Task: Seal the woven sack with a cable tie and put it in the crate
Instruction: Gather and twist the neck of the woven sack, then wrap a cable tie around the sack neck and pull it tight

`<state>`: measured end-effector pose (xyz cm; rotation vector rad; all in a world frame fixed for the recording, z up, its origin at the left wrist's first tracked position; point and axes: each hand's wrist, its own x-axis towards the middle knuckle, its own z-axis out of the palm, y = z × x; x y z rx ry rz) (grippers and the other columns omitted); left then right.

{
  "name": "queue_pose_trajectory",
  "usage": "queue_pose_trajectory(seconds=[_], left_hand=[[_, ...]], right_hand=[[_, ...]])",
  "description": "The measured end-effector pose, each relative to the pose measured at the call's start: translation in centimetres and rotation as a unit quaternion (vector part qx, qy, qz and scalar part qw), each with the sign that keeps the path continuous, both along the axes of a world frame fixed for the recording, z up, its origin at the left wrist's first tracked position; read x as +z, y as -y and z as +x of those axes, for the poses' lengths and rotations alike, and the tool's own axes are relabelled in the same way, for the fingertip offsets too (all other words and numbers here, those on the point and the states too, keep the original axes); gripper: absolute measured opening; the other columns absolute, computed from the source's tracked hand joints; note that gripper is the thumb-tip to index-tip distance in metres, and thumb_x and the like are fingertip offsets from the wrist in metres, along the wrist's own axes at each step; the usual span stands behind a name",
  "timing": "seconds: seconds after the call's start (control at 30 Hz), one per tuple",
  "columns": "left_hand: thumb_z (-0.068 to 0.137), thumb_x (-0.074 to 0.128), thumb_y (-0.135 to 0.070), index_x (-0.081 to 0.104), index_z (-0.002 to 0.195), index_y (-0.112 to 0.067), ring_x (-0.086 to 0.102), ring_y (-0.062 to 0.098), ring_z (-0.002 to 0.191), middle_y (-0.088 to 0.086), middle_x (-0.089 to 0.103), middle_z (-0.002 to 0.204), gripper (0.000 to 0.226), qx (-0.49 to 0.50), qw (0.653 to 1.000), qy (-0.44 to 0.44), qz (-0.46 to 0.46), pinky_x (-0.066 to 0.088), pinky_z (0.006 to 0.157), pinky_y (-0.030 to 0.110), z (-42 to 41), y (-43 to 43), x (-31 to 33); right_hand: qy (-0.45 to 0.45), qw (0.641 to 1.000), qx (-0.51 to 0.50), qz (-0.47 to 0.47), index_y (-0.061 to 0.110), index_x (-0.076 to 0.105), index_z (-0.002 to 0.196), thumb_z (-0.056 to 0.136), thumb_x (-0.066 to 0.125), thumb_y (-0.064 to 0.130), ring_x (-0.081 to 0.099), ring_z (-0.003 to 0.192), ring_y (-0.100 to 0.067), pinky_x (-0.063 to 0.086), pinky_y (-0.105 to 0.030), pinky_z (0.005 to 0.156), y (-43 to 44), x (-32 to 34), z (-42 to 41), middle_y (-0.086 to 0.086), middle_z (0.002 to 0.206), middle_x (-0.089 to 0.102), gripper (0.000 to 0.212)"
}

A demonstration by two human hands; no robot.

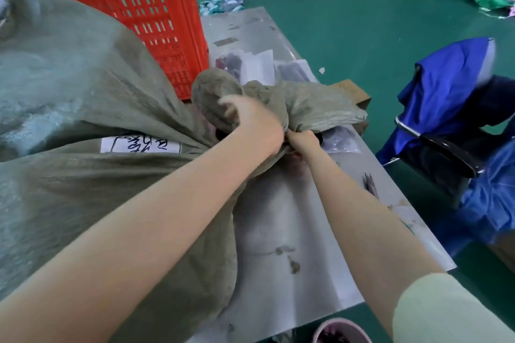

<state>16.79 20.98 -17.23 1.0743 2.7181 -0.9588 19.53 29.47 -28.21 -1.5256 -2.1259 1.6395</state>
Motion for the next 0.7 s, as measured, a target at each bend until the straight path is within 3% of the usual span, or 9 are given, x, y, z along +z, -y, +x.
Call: queue_pose_trajectory(seconds=[0.07, 0.1, 0.17, 0.27, 0.33, 0.4, 0.5, 0.6, 0.7], left_hand=[[0.089, 0.049, -0.022, 0.055, 0.125, -0.011, 0.055, 0.028, 0.119, 0.009, 0.057, 0.129, 0.038, -0.068, 0.988, 0.05, 0.131, 0.042, 0.082, 0.034, 0.8, -1.8, 0.1], [0.09, 0.05, -0.021, 0.057, 0.123, -0.009, 0.057, 0.027, 0.118, 0.009, 0.059, 0.128, 0.036, -0.079, 0.975, 0.111, 0.177, 0.042, 0.079, 0.032, 1.2, -2.9, -1.1], [0.089, 0.051, -0.019, 0.057, 0.123, -0.004, 0.058, 0.028, 0.118, 0.014, 0.06, 0.129, 0.037, -0.085, 0.958, 0.222, 0.157, 0.046, 0.087, 0.033, 1.8, -4.1, -3.0], [0.091, 0.044, -0.014, 0.054, 0.129, -0.002, 0.054, 0.028, 0.125, 0.015, 0.055, 0.136, 0.041, -0.054, 0.955, 0.28, 0.088, 0.042, 0.103, 0.034, 1.3, -5.4, -7.4], [0.091, 0.043, -0.012, 0.053, 0.132, -0.006, 0.053, 0.029, 0.127, 0.015, 0.053, 0.139, 0.043, -0.049, 0.954, 0.276, 0.104, 0.042, 0.106, 0.034, 0.8, -5.4, -9.4], [0.092, 0.045, -0.012, 0.054, 0.131, -0.005, 0.055, 0.032, 0.124, 0.017, 0.055, 0.136, 0.04, -0.027, 0.946, 0.273, 0.172, 0.043, 0.102, 0.037, 0.7, -6.2, -10.8], [0.091, 0.052, -0.023, 0.059, 0.121, -0.001, 0.062, 0.035, 0.114, 0.021, 0.064, 0.123, 0.038, 0.037, 0.923, 0.284, 0.258, 0.049, 0.093, 0.038, 0.6, -7.3, -11.9], [0.085, 0.055, -0.047, 0.061, 0.114, -0.001, 0.068, 0.035, 0.103, 0.021, 0.069, 0.112, 0.055, 0.087, 0.887, 0.345, 0.293, 0.053, 0.088, 0.037, 1.3, -8.3, -13.2], [0.086, 0.052, -0.047, 0.066, 0.106, 0.0, 0.069, 0.035, 0.099, 0.022, 0.071, 0.107, 0.054, 0.106, 0.871, 0.357, 0.32, 0.055, 0.087, 0.038, 1.6, -8.7, -14.3]], right_hand=[[0.025, 0.999, 0.018, -0.014, 0.002, 0.054, 0.071, 0.091, 0.049, 0.019, 0.05, 0.038, -0.018, 0.037, -0.02, 0.034, -0.9, 0.2, 0.0, -0.012, 0.051, 0.06, 0.027], [0.03, 0.999, 0.027, -0.011, 0.001, 0.053, 0.066, 0.091, 0.049, 0.013, 0.048, 0.035, -0.021, 0.038, -0.024, 0.039, -1.3, 0.4, 0.2, -0.016, 0.055, 0.065, 0.028], [0.05, 0.998, 0.039, 0.006, 0.0, 0.061, 0.077, 0.089, 0.051, 0.015, 0.044, 0.039, -0.027, 0.039, -0.031, 0.047, -2.7, 1.0, 0.7, -0.019, 0.075, 0.069, 0.021], [0.02, 0.997, 0.044, -0.052, 0.012, 0.056, 0.069, 0.084, 0.056, 0.038, 0.05, 0.042, -0.019, 0.033, -0.019, 0.043, -4.9, 2.3, 3.2, -0.004, 0.053, 0.058, 0.03], [-0.015, 0.996, 0.067, -0.058, 0.016, 0.056, 0.066, 0.081, 0.056, 0.03, 0.054, 0.056, -0.019, 0.034, -0.02, 0.046, -6.0, 1.9, 4.3, -0.004, 0.06, 0.061, 0.021], [-0.028, 0.994, 0.106, 0.027, 0.016, 0.059, 0.063, 0.076, 0.053, 0.016, 0.059, 0.074, -0.023, 0.048, -0.029, 0.06, -6.8, 0.7, 4.8, -0.011, 0.077, 0.066, 0.014], [0.093, 0.943, 0.194, 0.253, 0.025, 0.072, 0.1, 0.074, 0.053, 0.017, 0.047, 0.118, -0.032, 0.041, -0.041, 0.1, -7.2, -1.7, 5.2, -0.011, 0.124, 0.057, 0.033], [0.101, 0.928, 0.216, 0.285, 0.027, 0.063, 0.121, 0.081, 0.044, 0.024, 0.034, 0.133, -0.031, 0.036, -0.038, 0.1, -7.6, -3.4, 5.6, -0.007, 0.136, 0.047, 0.045], [0.107, 0.924, 0.225, 0.289, 0.03, 0.061, 0.124, 0.087, 0.042, 0.017, 0.032, 0.133, -0.03, 0.035, -0.036, 0.099, -8.2, -4.3, 5.8, -0.006, 0.138, 0.047, 0.043]])
